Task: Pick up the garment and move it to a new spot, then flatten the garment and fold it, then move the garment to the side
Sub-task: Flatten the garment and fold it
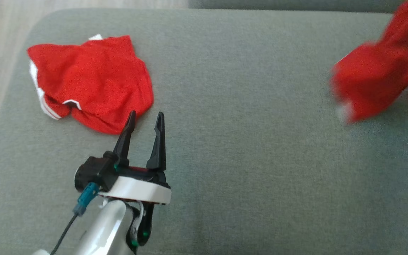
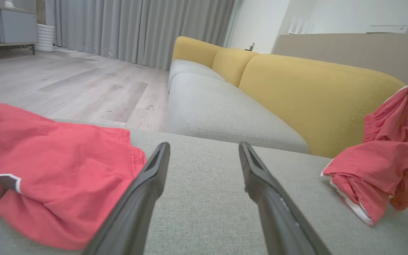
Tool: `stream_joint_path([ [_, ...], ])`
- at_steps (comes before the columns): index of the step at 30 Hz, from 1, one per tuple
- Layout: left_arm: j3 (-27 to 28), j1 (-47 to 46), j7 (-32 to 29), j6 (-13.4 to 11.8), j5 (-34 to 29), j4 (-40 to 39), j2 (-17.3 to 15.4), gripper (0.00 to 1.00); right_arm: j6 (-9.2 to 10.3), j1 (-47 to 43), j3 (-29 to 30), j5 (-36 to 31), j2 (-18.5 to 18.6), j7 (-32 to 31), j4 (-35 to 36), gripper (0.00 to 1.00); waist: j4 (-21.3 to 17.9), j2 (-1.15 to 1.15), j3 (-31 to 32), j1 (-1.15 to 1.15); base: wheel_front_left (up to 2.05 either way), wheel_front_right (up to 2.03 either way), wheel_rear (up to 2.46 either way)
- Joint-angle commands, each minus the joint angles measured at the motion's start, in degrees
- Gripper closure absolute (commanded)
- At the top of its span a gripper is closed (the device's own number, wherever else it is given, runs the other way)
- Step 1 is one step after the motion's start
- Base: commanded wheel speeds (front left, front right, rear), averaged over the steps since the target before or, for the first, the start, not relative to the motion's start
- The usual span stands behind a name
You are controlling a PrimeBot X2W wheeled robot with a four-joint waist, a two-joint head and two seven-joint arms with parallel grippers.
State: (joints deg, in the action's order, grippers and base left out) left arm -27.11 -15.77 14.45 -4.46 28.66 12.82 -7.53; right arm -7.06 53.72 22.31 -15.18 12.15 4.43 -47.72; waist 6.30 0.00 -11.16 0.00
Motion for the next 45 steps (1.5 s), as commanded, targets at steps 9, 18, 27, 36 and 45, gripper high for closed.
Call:
stream_joint_path([
  [9, 5.74, 3.31, 0.54, 1.48, -1.35, -1.14, 1.97, 0.0, -0.43, 9.79, -16.69, 1.42, 3.99, 3.57, 1.09, 1.0, 3.92, 0.0, 5.51, 0.0, 0.0, 0.0, 0.0],
  [18, 9.18, 4.31, 0.54, 2.67, -2.75, -1.93, 1.67, 0.0, -0.43, -5.2, -34.83, 9.45, -3.92, 4.99, -4.12, 1.0, 3.32, 0.0, 6.06, 0.0, 0.0, 0.0, 0.0],
  [27, 8.47, 3.68, 0.55, 3.55, -3.37, -0.92, 2.14, 0.0, -0.43, -17.25, -49.73, 20.81, -8.11, 6.74, -4.59, 0.0, 1.25, 0.0, 5.91, 0.0, 0.0, 0.0, 0.0],
  [36, 9.26, 4.36, 0.55, 3.36, -3.63, -1.14, 2.16, 0.0, -0.43, -22.44, -38.3, 22.51, -6.45, 10.22, 6.9, 0.0, -1.68, 0.0, 6.73, 0.0, 0.0, 0.0, 0.0],
  [45, 9.79, 4.59, 0.55, 1.91, -7.8, -1.57, 1.25, 0.0, -0.43, -38.84, -20.61, 18.3, -9.13, 10.54, 28.44, 0.0, -4.61, 0.0, 6.51, 0.0, 0.0, 0.0, 0.0],
])
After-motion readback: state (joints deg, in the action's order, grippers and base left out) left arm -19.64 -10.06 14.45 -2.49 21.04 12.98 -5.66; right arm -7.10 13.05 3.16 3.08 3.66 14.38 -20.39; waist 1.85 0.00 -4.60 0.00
